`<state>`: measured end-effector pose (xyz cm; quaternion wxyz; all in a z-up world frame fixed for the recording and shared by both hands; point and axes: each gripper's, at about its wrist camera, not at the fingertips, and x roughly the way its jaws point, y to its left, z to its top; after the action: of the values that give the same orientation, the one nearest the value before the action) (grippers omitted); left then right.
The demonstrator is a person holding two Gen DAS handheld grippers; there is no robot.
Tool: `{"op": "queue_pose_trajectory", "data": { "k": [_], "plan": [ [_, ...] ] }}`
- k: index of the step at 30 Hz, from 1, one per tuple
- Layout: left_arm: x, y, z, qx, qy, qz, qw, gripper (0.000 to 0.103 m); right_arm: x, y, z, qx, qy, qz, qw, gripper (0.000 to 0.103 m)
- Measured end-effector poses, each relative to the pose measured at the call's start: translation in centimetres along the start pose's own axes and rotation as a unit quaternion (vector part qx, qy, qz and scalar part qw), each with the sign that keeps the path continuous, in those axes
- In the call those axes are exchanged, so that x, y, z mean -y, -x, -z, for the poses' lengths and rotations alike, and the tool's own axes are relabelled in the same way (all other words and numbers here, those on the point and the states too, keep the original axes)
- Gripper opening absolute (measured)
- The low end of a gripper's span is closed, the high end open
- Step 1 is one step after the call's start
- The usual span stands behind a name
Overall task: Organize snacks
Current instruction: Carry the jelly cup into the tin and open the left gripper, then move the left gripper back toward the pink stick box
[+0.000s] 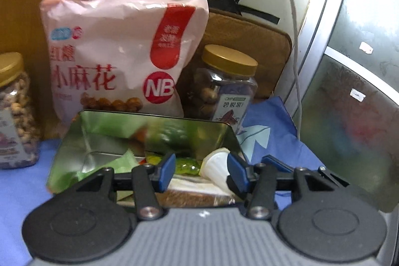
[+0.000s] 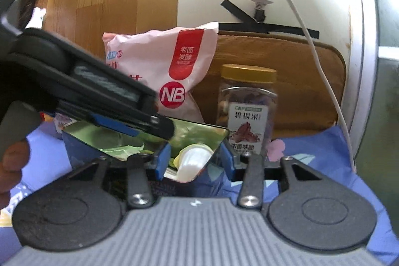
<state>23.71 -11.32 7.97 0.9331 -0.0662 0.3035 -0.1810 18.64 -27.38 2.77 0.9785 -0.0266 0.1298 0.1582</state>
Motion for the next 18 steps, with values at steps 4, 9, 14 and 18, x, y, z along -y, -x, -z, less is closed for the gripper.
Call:
{"op": "queue_pose_trajectory", "data": {
  "k": [4,9,14,18],
  "plan": [
    [0.9,2.6,1.0,0.020,-0.034,-0.030,0.9988,0.048,-0.5,1.0,0.3,0.003,0.001,-0.008,1.000,0.051],
    [1.5,5.7,3.4,0.028,-0.073,-0.072,0.9944,0.048,-0.9,3.2,0.7,-0.001,-0.028,-0.022,0.999,0.056],
    [1.2,7.6,5.9,0.008,-0.077,-0.102,0.9918,0.048,-1.8,6.1,1.5,-0.006,-0.055,-0.036,0.998,0.057],
    [0.7,8.5,7.5,-0.006,-0.071,-0.119,0.9903,0.048,-2.7,8.1,2.4,-0.013,-0.083,-0.045,0.995,0.062]
  ]
}}
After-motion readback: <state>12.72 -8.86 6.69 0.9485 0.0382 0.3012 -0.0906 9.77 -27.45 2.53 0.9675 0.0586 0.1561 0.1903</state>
